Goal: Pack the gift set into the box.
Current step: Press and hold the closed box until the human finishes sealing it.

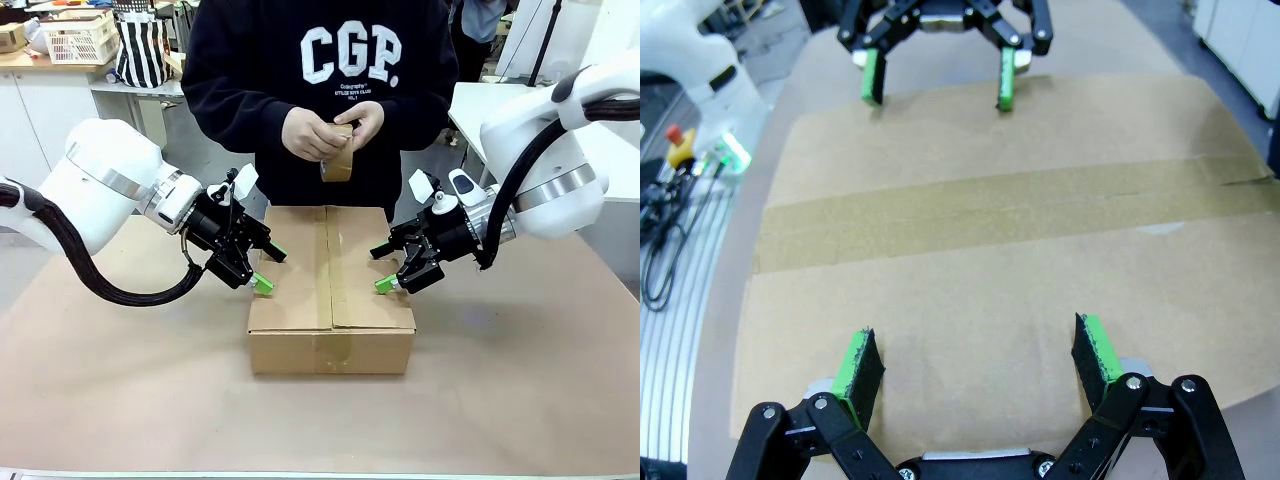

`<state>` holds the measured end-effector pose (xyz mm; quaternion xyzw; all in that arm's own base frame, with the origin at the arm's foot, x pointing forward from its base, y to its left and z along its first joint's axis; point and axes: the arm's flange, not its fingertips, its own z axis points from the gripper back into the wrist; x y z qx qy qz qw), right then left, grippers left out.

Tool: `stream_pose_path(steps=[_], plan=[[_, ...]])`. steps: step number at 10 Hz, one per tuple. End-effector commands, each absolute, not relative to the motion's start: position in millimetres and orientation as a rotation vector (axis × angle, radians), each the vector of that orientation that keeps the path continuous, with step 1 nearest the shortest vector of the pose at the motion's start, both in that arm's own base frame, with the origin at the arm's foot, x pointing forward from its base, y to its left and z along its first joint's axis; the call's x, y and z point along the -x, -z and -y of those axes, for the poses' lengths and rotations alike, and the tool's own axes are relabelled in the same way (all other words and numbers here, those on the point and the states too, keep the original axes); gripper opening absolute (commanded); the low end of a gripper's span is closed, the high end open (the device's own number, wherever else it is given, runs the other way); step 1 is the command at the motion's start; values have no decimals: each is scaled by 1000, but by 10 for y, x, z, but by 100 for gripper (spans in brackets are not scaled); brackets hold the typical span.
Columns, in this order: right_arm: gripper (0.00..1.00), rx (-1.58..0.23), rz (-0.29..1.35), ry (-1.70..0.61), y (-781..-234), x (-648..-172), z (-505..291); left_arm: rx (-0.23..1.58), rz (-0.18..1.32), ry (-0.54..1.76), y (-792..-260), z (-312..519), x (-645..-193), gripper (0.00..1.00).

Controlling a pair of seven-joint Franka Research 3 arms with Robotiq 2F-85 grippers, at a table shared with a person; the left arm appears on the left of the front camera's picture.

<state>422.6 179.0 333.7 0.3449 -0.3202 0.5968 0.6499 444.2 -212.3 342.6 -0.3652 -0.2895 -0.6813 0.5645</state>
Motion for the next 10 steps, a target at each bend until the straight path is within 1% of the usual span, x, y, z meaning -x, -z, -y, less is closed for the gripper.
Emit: stream_pose_path(steps=[1,10], plan=[[100,-788,723,-1356,-3318,-4251,-1788,865,688,1602,-3401,2114,-4435,100],[100,-788,723,-1356,-3318,-4251,-1788,865,688,1602,-3401,2114,-4435,100]])
